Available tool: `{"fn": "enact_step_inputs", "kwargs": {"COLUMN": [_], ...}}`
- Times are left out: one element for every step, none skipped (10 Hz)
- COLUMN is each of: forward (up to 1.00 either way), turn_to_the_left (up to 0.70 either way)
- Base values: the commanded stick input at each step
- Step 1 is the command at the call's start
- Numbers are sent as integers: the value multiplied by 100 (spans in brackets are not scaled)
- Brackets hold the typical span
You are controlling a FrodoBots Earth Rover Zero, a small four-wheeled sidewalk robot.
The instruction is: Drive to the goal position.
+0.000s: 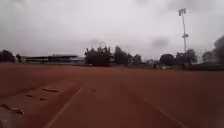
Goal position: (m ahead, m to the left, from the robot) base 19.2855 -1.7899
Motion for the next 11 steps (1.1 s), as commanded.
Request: {"fn": "enact_step_inputs", "kwargs": {"forward": [50, 50, 50, 50, 50, 50, 50, 50, 50, 50, 50], "turn_to_the_left": [0, 0, 0, 0, 0, 0, 0, 0, 0, 0, 0]}}
